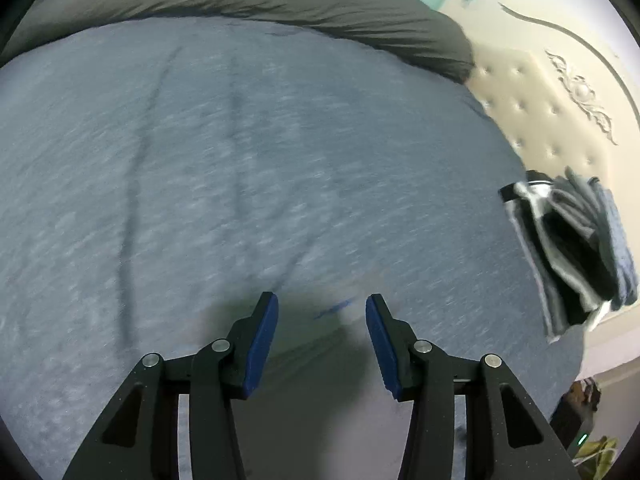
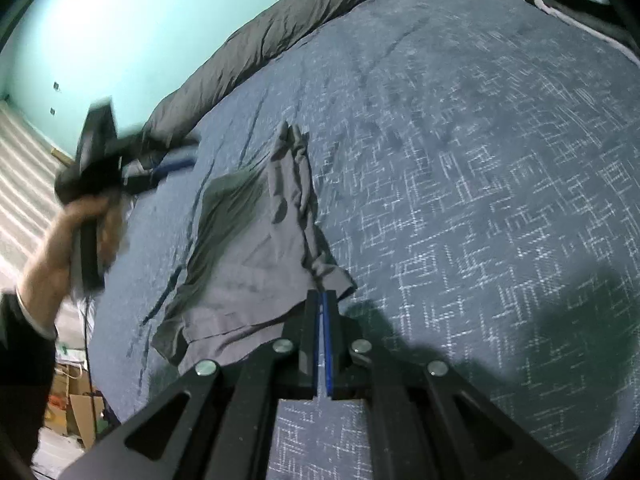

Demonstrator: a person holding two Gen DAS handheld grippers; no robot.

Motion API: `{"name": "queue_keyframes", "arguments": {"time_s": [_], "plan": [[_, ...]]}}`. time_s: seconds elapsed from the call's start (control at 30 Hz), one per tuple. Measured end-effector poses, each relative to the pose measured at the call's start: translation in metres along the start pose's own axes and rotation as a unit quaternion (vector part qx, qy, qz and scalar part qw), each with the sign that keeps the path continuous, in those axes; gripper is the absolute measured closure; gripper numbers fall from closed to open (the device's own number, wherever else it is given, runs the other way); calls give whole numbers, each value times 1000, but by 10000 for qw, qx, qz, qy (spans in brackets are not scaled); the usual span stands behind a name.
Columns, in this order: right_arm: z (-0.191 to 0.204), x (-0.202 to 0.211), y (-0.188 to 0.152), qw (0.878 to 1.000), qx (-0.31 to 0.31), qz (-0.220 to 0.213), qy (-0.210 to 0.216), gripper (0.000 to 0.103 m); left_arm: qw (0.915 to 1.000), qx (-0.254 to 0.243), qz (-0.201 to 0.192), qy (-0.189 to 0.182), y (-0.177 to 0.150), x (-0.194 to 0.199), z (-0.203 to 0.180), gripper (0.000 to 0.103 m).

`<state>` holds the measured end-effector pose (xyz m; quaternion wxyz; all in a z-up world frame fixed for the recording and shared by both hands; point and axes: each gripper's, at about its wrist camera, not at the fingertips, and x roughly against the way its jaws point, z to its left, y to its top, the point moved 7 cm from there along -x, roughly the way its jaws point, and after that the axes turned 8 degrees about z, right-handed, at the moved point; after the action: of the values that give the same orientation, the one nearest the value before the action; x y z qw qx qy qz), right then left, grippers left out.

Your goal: Fold clothes

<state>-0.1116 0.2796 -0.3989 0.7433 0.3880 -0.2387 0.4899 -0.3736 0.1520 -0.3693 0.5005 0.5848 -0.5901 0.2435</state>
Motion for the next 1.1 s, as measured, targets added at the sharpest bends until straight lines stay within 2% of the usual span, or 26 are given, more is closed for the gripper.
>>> {"name": "queue_keyframes", "arguments": {"time_s": [0.13, 0.3, 0.33, 0.4, 0.43, 0.47, 0.57, 0.6, 0.67, 0.73, 0.8, 0.83, 0.97, 1.1], "plan": [[0, 9, 6, 9998, -50, -168, 69, 101, 9997, 243, 68, 62, -24, -1, 37, 53], [1, 10, 25, 9993, -103, -348, 76, 100, 9997, 217, 133, -2, -38, -14, 49, 53], [1, 8, 27, 9994, -107, -324, 52, 98, 9997, 194, 144, -21, -40, -16, 49, 53], [0, 2, 28, 9996, -116, -237, 36, 87, 9997, 167, 155, -89, -40, -19, 49, 54], [1, -1, 26, 9998, -110, -180, 32, 77, 9997, 160, 158, -121, -41, -20, 50, 54], [2, -3, 25, 9999, -98, -123, 29, 74, 9996, 158, 160, -149, -41, -20, 52, 54], [5, -13, 21, 10000, -18, 35, -2, 74, 9996, 154, 136, -179, -40, -20, 54, 58], [6, -15, 20, 10000, 9, 78, -16, 74, 9996, 157, 124, -190, -40, -20, 54, 59], [8, -16, 16, 9999, 66, 150, -9, 74, 9997, 134, 128, -172, -40, -19, 56, 68], [9, -20, 13, 9997, 95, 217, -15, 74, 9997, 108, 140, -161, -41, -18, 58, 71], [9, -23, 11, 9995, 93, 284, -25, 86, 9997, 93, 146, -161, -41, -18, 58, 78], [8, -25, 10, 9994, 92, 318, -30, 95, 9997, 85, 151, -148, -40, -18, 57, 84], [6, -21, 9, 9996, 29, 273, 58, 101, 9999, 33, 122, -81, -35, -19, 55, 95], [7, -14, 9, 9997, 77, 216, 79, 101, 9999, 29, 60, -84, -31, -17, 54, 98]]}}
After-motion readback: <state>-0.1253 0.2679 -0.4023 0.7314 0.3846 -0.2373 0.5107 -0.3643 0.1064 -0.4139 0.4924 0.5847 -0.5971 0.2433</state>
